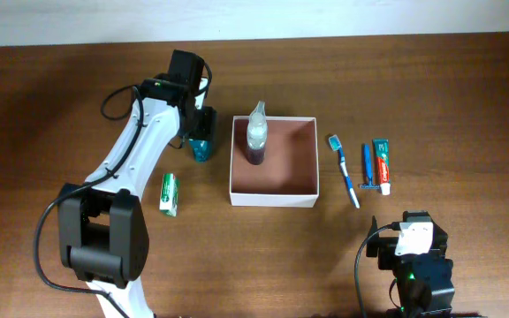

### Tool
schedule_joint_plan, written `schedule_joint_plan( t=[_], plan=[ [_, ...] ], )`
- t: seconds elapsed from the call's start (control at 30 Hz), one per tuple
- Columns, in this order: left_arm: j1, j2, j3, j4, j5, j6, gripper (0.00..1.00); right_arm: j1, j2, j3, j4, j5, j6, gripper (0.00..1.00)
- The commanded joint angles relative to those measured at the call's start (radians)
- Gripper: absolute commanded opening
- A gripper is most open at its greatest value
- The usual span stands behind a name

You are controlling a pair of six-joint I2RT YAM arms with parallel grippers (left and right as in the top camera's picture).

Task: Pack container
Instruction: 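Grasp the teal mouthwash bottle with the left gripper, place in box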

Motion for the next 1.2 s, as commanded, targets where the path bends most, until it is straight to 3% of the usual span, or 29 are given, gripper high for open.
schedule_joint_plan(
  t=[0.0, 0.27, 0.53, 0.63, 0.83, 0.97, 1.17],
  plan=[
    [0.003, 0.012, 0.011, -0.015, 0.008, 0.006, 0.48, -0.007, -0.008, -0.008, 0.000, -0.002, 0.012, 0.99],
    [0.003, -0.068, 0.012, -0.054, 0.008, 0.007, 0.38, -0.007, -0.008, -0.008, 0.000, -0.002, 0.012, 0.99],
    [-0.018, -0.328, 0.101, -0.159, 0.009, 0.010, 0.39, -0.007, -0.008, -0.008, 0.000, -0.002, 0.012, 0.99],
    [-0.066, -0.417, 0.105, -0.202, 0.008, 0.000, 0.38, -0.007, -0.008, -0.008, 0.000, -0.002, 0.013, 0.99],
    [-0.256, -0.486, 0.104, -0.364, 0.008, -0.166, 0.35, -0.007, -0.008, -0.008, 0.000, -0.002, 0.013, 0.99],
    [-0.395, -0.478, 0.102, -0.332, -0.006, -0.210, 0.34, -0.007, -0.008, -0.008, 0.000, -0.002, 0.013, 0.99],
    [-0.543, -0.403, 0.101, -0.180, -0.195, -0.273, 0.33, -0.007, -0.008, -0.008, 0.000, -0.002, 0.013, 0.99]
  ],
)
